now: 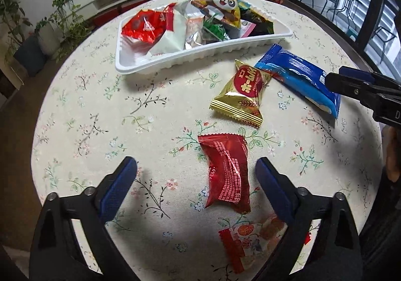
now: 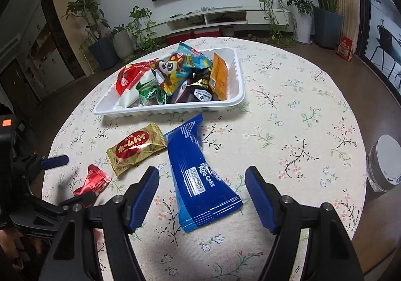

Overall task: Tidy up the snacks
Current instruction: 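Lower the left gripper onto the red packet and grasp it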

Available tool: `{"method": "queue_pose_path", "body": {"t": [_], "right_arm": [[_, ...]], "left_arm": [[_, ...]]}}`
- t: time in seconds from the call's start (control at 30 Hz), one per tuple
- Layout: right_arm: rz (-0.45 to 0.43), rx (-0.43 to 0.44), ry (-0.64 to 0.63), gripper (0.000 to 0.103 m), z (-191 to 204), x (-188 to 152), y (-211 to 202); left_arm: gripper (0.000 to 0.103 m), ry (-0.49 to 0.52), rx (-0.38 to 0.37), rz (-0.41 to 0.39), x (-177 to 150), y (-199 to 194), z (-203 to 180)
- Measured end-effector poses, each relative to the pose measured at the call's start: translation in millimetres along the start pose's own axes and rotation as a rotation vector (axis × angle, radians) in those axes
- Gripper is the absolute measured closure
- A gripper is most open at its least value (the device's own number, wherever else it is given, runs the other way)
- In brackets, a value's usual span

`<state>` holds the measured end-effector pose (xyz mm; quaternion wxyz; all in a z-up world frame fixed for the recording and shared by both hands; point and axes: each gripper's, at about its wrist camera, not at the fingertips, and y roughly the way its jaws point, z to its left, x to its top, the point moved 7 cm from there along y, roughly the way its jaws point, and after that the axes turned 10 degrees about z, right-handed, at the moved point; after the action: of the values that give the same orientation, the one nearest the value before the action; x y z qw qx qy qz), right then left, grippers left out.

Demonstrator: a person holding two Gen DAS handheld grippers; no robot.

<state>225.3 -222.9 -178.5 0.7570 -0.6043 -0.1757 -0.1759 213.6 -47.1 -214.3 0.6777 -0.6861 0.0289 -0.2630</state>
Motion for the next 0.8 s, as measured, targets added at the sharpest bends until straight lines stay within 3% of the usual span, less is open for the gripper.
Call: {"method": "queue_pose_path", "body": {"t": [0.03, 0.07, 0.1, 0.57, 0.63, 0.77, 0.8], "right_arm": [[0.001, -0.001, 0.000, 0.029, -0.1, -0.2, 0.0], [0.002, 0.000, -0.001, 0.029, 0.0, -0.1, -0.3], [0.002, 0.002, -0.001, 0.029, 0.3, -0.1, -0.3], [-0.001, 0.008, -0.001, 0.029, 0.6, 0.3, -1.7], [0.001, 0.006, -0.005, 0.029, 0.9, 0.1, -1.6], [0.001, 0.004, -0.007, 0.029, 1.0, -0.2, -1.6], [0.000, 0.004, -0.007, 0.029, 1.1, -0.2, -1.5]], "left_arm": [[0.025, -0.006, -0.008, 0.006, -0.2, 2.2, 0.9], [0.040, -0.009, -0.020, 0.020, -0.5, 5.7, 1.1], [0.045, -0.011, -0.028, 0.031, -1.9, 8.7, 1.0], [0.049, -0.072, -0.058, 0.023, -10.0, 6.9, 6.8], [0.052, -0.077, -0.055, 0.024, -9.9, 6.8, 7.9], [0.074, -0.100, -0.062, 0.016, -5.9, 5.5, 14.0], [0.074, -0.107, -0.076, 0.018, -5.1, 5.6, 16.1]]}}
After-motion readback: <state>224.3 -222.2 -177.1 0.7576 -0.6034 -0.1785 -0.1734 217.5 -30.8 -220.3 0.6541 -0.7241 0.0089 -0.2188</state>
